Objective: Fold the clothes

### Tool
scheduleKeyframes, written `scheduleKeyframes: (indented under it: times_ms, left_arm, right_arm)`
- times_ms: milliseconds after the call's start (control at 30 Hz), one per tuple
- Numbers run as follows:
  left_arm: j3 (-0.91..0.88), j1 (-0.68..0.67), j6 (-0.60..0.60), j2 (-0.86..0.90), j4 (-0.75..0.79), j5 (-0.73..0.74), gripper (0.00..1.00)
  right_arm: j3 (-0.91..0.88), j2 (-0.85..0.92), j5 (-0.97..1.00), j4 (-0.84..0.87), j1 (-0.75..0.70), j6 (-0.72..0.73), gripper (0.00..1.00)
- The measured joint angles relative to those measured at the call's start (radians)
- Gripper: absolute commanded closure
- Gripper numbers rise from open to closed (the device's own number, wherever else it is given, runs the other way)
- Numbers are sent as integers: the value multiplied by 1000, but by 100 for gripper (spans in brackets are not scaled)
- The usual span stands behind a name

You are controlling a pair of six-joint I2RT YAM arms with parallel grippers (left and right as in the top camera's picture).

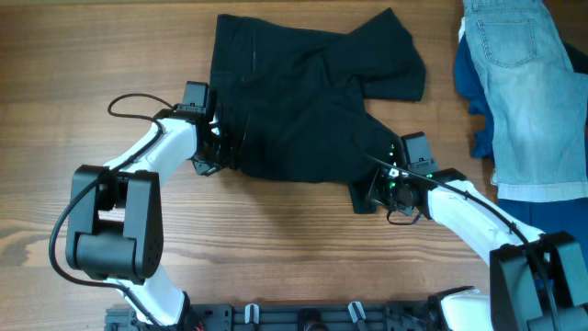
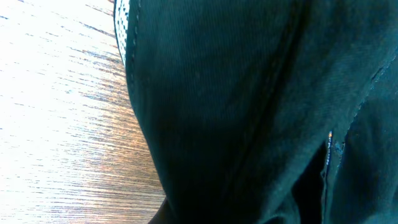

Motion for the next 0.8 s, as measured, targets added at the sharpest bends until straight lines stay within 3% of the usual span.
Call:
scheduleKeyframes:
  times_ms: [367,600,800]
  left_arm:
    - [-5,0,7,2,36,38,96]
    - [2,-5,14,-55,86,99,96]
    - [109,-7,19,-291,40,43,96]
  right_arm:
    - [43,-12,56,-75,-20,-5,96]
    - [469,-87,201,-271,-45,-89,96]
    - [651,-99,281,-311,-46,-164,96]
